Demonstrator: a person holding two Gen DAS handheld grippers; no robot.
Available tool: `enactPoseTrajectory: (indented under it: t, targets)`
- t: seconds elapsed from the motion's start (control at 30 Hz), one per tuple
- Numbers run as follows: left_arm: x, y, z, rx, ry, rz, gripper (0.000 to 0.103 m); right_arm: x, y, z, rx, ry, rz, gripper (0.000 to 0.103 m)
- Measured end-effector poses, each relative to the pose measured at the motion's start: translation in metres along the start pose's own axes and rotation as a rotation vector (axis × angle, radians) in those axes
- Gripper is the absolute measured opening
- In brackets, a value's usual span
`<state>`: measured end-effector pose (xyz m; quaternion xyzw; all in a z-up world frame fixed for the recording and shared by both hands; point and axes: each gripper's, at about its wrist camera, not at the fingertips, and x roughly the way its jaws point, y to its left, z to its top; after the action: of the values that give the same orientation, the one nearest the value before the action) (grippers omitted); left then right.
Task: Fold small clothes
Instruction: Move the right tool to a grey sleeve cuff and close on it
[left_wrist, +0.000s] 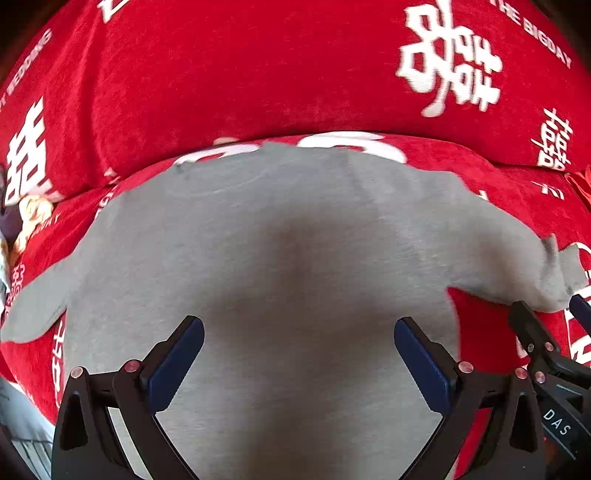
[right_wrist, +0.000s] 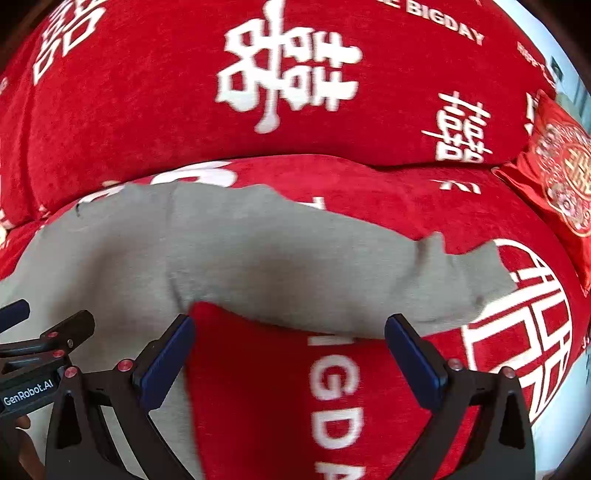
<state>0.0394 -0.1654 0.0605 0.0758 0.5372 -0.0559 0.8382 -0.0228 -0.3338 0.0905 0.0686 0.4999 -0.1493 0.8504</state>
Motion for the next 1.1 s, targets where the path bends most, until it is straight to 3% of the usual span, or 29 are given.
enactPoseTrajectory:
  t: [0.8, 0.93, 1.03, 1.1]
  targets:
    - [0.011, -0.131, 0.027, 0.138, -0.013, -0.039, 0.103, 0.021, -0.148, -0.012, 0.157, 0.025, -0.114, 0.102]
    - [0.012, -0.145, 0.029, 0.159, -0.017, -0.037, 0.103, 0.031, -0.178, -0.017, 0.234, 0.041, -0.057, 0.102]
    - [0.014, -0.151, 0.031, 0.168, -0.018, -0.033, 0.103, 0.043, -0.201, -0.021, 0.311, 0.056, 0.065, 0.100]
    - [0.017, -0.153, 0.032, 0.167, -0.014, -0.030, 0.103, 0.052, -0.213, -0.022, 0.359, 0.063, 0.153, 0.087]
